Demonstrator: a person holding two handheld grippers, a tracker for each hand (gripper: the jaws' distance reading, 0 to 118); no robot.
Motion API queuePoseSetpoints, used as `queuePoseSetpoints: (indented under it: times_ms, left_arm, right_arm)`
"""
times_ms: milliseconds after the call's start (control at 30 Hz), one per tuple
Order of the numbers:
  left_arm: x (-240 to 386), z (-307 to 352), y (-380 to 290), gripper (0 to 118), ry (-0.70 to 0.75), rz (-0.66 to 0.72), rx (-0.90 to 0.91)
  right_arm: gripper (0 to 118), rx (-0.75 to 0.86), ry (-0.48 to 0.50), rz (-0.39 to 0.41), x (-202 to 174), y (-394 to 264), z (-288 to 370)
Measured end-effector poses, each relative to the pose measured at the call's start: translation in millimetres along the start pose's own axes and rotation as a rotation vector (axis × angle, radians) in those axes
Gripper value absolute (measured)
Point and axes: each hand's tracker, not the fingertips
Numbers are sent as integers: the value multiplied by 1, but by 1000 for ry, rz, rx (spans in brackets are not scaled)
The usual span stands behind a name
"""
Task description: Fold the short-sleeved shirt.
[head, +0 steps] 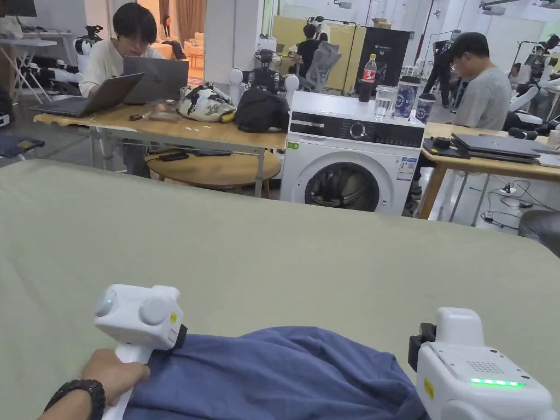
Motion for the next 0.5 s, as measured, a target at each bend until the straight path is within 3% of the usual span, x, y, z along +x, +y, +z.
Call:
queuePoseSetpoints:
  times_ms: [33, 100, 267, 300, 400, 500]
  left_arm:
    - [7, 1, -5, 0, 42, -13, -6]
    - [5, 6, -10, 0, -55, -2, -11]
    - [-4, 33, -24, 0, -58, 47, 76]
    - [-5, 40, -28, 0, -54, 61, 93]
    - [-10, 55, -36, 0, -62, 84, 129]
    - [-13, 64, -42, 0, -74, 104, 138]
  right_arm:
    - [0, -13, 3, 2, 2, 3, -5]
    - [0, -47, 13, 9, 10, 9, -24]
    - [1, -195, 72, 60, 16, 38, -71]
    - [12, -218, 75, 71, 17, 42, -83]
    - [58, -392, 121, 100, 12, 48, -128]
    - [59, -535, 129, 139, 2, 36, -172]
